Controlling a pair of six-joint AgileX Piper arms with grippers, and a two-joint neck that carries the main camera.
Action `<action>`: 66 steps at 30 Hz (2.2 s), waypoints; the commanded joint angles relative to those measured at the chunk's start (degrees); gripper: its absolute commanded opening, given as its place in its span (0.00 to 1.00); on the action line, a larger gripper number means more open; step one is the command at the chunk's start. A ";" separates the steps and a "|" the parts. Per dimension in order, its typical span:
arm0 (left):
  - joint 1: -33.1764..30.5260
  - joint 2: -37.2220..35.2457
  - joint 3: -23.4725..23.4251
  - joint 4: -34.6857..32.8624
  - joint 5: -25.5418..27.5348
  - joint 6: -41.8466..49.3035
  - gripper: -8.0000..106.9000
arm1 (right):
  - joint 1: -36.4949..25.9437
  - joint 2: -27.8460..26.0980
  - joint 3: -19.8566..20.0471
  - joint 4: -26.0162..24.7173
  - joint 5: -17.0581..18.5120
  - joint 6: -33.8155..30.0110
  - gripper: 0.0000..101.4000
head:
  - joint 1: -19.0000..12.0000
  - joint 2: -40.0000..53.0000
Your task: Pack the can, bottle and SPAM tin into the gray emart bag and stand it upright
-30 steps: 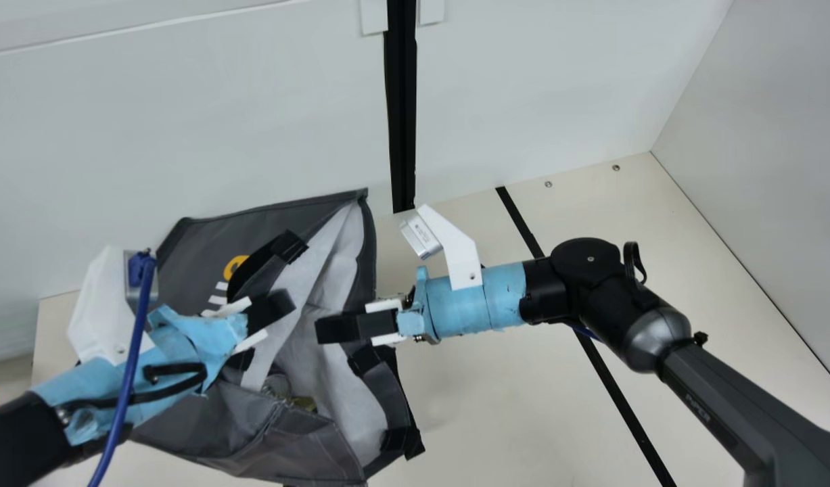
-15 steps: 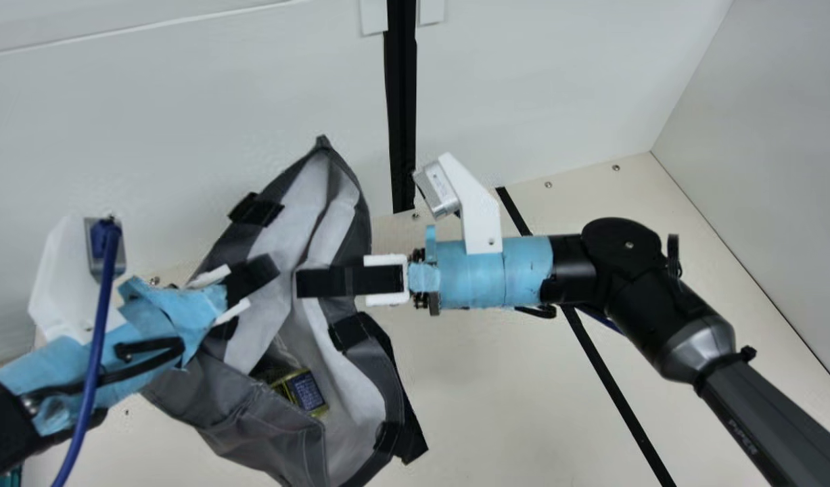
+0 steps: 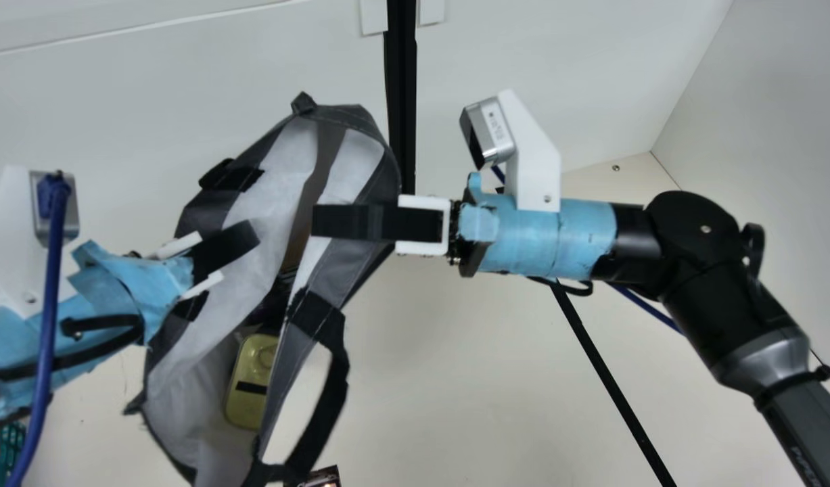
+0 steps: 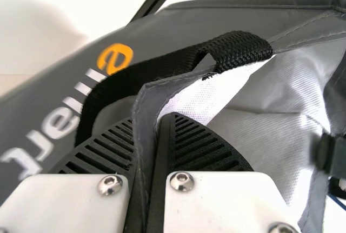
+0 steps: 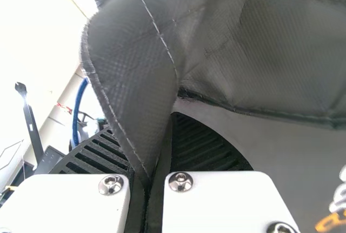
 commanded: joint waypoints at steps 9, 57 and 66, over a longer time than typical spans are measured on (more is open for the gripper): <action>2.44 0.76 -12.56 1.53 14.96 -0.37 0.00 | -3.68 -5.13 -2.53 -0.22 -0.44 6.47 0.00 | -1.30 -0.05; -7.20 11.66 -13.95 0.30 25.94 10.17 0.00 | -9.26 -12.75 8.63 -19.57 -0.44 8.44 0.00 | -1.30 -0.05; -6.68 20.44 -22.77 -0.64 25.94 12.82 0.00 | -13.84 -4.17 5.47 -21.56 -0.44 -0.97 0.00 | -1.30 -0.05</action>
